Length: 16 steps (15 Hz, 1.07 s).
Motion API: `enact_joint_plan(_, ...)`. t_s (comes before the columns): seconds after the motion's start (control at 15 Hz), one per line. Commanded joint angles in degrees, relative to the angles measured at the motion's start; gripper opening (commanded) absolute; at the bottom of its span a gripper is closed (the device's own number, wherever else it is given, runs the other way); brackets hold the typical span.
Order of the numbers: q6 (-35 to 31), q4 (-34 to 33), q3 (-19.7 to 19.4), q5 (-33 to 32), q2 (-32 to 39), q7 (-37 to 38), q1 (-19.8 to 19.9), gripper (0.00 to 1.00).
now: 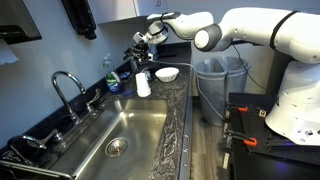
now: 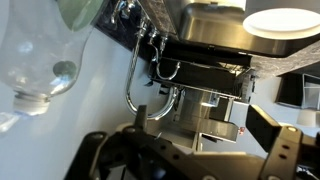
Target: Flip the cup over
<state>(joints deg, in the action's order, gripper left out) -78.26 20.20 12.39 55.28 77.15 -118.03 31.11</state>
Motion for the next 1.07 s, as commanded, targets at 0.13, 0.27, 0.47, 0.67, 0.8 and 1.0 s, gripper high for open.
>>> enact_joint_plan(0.13, -1.8, 0.0, 0.7, -4.6, -1.4, -0.1, -2.0, 1.00)
enact_joint_plan(0.27, -1.8, 0.0, 0.9, -6.0, -1.6, -0.4, -2.7, 1.00)
enact_joint_plan(0.47, -1.9, 0.0, 1.0, -8.1, -2.3, -0.8, -4.2, 1.00)
enact_joint_plan(0.67, -2.1, 0.0, 1.0, -10.6, -3.0, -1.3, -5.7, 1.00)
enact_joint_plan(0.8, -2.5, 0.0, 1.1, -12.3, -3.4, -1.8, -6.8, 1.00)
enact_joint_plan(1.0, -3.0, 0.0, 1.5, -14.7, -3.8, -1.8, -8.1, 1.00)
